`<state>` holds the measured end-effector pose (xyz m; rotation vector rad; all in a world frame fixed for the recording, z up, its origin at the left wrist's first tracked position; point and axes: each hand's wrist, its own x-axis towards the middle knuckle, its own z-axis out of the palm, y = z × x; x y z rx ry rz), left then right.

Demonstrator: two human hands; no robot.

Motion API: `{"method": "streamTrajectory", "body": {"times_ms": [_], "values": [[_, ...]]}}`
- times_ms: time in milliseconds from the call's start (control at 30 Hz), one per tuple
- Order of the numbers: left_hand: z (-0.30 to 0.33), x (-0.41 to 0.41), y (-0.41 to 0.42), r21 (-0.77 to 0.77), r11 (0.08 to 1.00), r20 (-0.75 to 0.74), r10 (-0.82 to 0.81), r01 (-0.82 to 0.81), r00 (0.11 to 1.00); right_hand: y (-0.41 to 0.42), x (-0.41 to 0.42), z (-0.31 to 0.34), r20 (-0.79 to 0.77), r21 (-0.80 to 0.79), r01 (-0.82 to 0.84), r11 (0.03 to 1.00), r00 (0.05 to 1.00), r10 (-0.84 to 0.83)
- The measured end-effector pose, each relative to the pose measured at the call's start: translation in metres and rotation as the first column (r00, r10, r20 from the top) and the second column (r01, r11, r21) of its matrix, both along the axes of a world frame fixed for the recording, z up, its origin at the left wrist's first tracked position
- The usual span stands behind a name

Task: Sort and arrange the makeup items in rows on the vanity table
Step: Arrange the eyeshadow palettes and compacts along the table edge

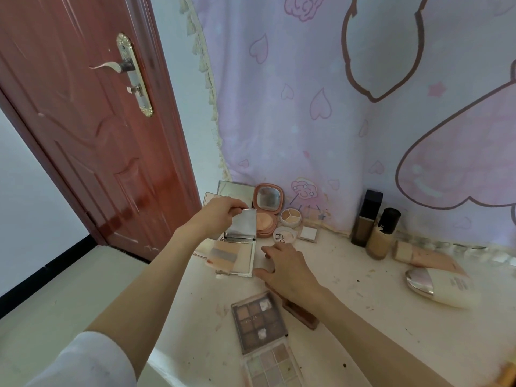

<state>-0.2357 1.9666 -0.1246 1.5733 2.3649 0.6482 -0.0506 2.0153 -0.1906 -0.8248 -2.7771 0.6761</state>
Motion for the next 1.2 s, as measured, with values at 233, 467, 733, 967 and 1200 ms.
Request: {"method": "streamTrajectory", "body": {"times_ms": [233, 467, 733, 967, 1200], "values": [[-0.009, 0.009, 0.009, 0.066, 0.998, -0.049, 0.021, -0.018, 0.999, 0.002, -0.009, -0.009, 0.051, 0.169, -0.023, 0.985, 0.999, 0.014], [-0.013, 0.016, 0.006, 0.17, 0.985, -0.052, 0.048, -0.039, 0.997, 0.004, -0.013, -0.016, 0.019, 0.22, -0.016, 0.975, 1.0, 0.012], [-0.041, 0.01, -0.043, 0.218, 0.93, -0.061, 0.315, -0.295, 0.947, 0.004, -0.013, -0.021, -0.013, 0.266, -0.024, 0.964, 0.999, 0.029], [-0.061, 0.024, -0.068, 0.185, 0.946, -0.1, 0.289, -0.268, 0.952, 0.003, -0.012, -0.022, -0.006, 0.294, -0.024, 0.956, 1.0, 0.027], [-0.066, 0.047, -0.065, 0.184, 0.953, -0.073, 0.258, -0.241, 0.963, 0.002, -0.012, -0.022, -0.004, 0.286, -0.014, 0.958, 1.0, 0.016]]}}
